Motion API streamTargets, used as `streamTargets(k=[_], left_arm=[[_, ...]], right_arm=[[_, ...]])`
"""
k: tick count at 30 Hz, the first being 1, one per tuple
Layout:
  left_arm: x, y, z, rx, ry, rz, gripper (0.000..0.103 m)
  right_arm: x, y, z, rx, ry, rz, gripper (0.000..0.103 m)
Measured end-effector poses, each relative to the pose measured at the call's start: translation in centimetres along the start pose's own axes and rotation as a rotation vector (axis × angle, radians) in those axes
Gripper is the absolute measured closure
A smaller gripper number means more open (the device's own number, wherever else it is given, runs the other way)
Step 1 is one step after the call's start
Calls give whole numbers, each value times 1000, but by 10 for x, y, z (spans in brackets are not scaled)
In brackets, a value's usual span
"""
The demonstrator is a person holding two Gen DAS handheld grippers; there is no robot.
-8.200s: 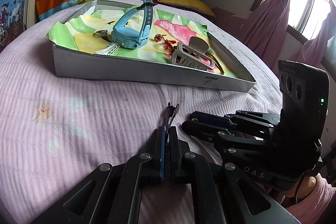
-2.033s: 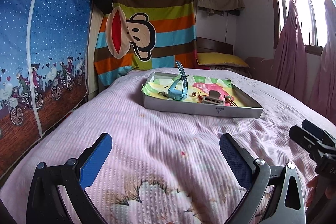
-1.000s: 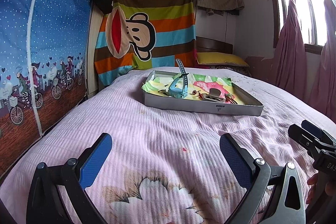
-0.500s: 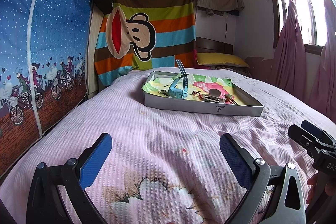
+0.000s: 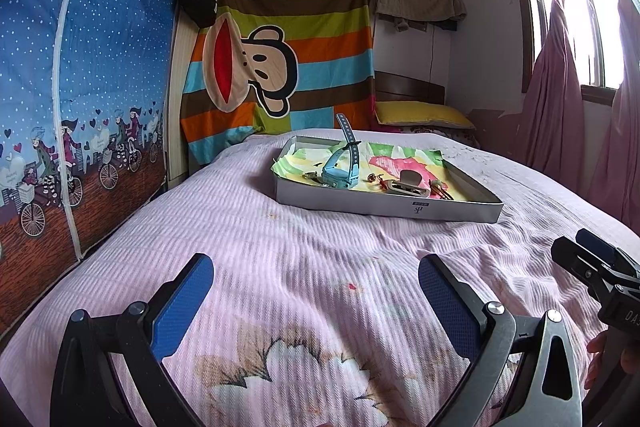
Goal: Organize jewelry
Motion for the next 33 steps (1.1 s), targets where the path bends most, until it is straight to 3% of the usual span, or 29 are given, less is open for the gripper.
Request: streamTargets(k=[33], left_arm=[[0, 1, -2, 26, 18, 7, 0]], right_arm=[[0, 0, 1, 0, 0, 1, 2]])
Point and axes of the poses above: each gripper's, at about its wrist camera, not at the fingertips, and y roughly the way its jaws point, z to its left, x to its top, the point moved 1 cm from there along y, roughly the way its jaws point, and after that the axes turned 2 degrees about -y, right-handed, at the moved point
